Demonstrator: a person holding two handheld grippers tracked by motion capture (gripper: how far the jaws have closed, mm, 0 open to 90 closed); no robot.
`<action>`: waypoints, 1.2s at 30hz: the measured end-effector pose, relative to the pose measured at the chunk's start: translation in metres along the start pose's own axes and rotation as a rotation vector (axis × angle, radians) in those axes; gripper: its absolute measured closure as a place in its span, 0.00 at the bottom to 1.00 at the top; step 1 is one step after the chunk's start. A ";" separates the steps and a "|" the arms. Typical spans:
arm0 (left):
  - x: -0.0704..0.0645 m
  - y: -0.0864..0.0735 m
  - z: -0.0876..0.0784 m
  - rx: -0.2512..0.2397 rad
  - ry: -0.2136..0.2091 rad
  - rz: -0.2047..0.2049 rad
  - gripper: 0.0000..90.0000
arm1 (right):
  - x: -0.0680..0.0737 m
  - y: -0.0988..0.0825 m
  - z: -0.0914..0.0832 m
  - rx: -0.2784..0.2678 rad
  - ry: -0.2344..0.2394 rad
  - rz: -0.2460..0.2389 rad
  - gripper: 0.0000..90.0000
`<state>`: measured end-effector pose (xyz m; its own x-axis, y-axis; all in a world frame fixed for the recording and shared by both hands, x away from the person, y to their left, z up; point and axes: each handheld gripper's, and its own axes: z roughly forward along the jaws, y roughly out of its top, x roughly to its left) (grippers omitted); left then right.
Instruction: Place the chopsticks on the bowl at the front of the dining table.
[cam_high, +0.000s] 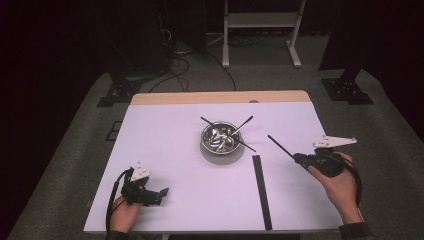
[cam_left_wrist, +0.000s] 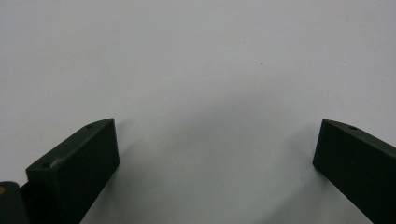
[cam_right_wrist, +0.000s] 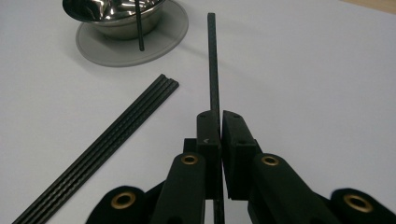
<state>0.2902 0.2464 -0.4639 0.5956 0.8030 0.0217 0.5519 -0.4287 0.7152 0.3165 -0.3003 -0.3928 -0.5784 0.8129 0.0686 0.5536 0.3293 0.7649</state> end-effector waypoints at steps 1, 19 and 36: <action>0.000 0.000 0.000 0.000 0.000 0.001 0.00 | 0.001 0.001 0.000 -0.001 0.002 0.000 0.95; 0.000 0.000 0.000 -0.002 0.000 -0.002 0.00 | 0.014 0.022 0.009 -0.030 0.037 -0.025 0.95; 0.000 0.000 0.000 0.000 0.000 0.000 0.00 | 0.030 0.041 0.027 -0.043 0.071 -0.052 0.95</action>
<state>0.2902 0.2464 -0.4639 0.5957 0.8029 0.0222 0.5514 -0.4290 0.7155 0.3381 -0.2499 -0.3764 -0.6476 0.7585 0.0725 0.4964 0.3478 0.7953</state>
